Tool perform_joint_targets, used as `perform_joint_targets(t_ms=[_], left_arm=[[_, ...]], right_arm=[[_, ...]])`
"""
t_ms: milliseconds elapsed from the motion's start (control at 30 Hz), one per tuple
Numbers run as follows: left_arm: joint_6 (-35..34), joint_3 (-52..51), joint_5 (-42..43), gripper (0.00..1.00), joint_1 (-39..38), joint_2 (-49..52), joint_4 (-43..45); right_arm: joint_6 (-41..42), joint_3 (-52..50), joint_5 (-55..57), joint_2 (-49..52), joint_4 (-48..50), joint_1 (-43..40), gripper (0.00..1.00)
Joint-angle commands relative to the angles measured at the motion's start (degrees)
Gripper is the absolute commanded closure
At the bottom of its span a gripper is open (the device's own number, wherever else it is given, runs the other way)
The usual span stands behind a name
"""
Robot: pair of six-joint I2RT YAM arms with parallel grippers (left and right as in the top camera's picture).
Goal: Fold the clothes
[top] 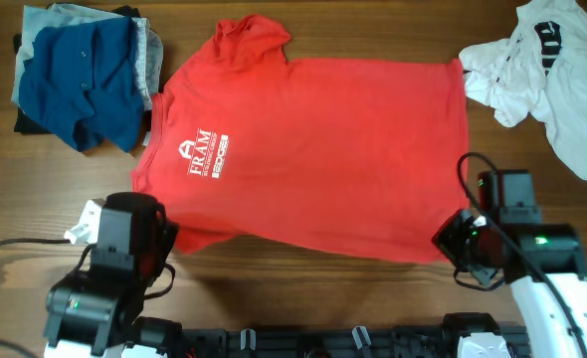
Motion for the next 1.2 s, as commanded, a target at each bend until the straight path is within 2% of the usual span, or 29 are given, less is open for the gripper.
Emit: perform_joint_targets(t_ms=[0,233,467,867,1167], left_arm=[[1.95,3.23,-1.88,0.96,0.11,-1.49,-2.08],[1.95,4.33,-2.95,0.96,0.11,-1.31,-2.03],[1.90,4.33,-9.33,0.96,0.11,2.99,4.48],[1.92,4.33,-9.84,0.96,0.11,27.96,23.34],[2.01,4.33,-9.86,0.96,0.11,40.04,34.36]], right_arm=[[-2.38,7.74,1.66,-0.96,-4.61,-0.22,0.96],[-2.99,8.74,5.84,0.07,-6.73,-0.22,0.96],[-4.61,7.65,7.93,6.40,0.85,-0.22,0.96],[-9.94,7.65,8.44,23.02,16.46,-0.22,0.96],[-13.38,7.65,9.81,35.47,28.02,-0.22,0.96]])
